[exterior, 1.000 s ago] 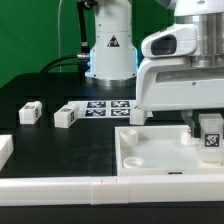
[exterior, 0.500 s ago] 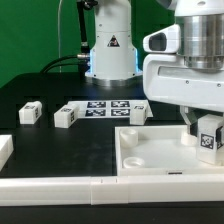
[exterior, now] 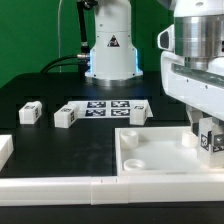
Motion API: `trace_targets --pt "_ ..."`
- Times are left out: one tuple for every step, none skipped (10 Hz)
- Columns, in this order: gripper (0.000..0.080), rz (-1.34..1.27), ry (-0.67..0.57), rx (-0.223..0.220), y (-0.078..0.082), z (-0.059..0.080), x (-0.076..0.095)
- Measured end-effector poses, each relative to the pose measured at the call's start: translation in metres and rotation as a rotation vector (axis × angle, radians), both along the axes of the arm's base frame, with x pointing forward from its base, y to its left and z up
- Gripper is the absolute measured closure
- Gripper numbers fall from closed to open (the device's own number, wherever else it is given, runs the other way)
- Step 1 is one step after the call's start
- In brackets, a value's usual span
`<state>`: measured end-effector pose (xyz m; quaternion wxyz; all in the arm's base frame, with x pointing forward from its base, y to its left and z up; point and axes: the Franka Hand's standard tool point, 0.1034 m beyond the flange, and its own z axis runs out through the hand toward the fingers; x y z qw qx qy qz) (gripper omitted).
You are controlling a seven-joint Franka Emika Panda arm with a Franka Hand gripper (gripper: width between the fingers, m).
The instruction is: Assemble one leg
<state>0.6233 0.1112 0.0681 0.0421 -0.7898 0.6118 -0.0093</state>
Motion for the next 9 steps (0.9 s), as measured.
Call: trace_targets --pt "0.0507 0.029 -0.002 -0.002 0.0 0.0001 0.0001" --pt "0.0507 0.069 -0.007 -0.004 0.0009 -0.0002 -0.0001" --pt "0.035 0.1 -0.014 -0.006 0.0035 -0.002 -0.0024" --pt "0.0225 0.155 -0.015 -0.009 0.0046 -0.0028 -0.0036" --pt "0.0225 0.33 -0.026 -0.02 0.0037 -0.0036 -0.0035" --pt "0.0165 0.474 -0.03 -0.028 0.0004 -0.0069 -0.0041" --pt "0.0154 0.559 -0.034 -0.033 0.0023 -0.0075 -0.0048" --pt "0.0154 0.693 -0.04 -0.041 0.0041 -0.0077 -0.0054" --pt "0.0154 0.808 -0.044 -0.048 0.0054 -0.0077 -0.0058"
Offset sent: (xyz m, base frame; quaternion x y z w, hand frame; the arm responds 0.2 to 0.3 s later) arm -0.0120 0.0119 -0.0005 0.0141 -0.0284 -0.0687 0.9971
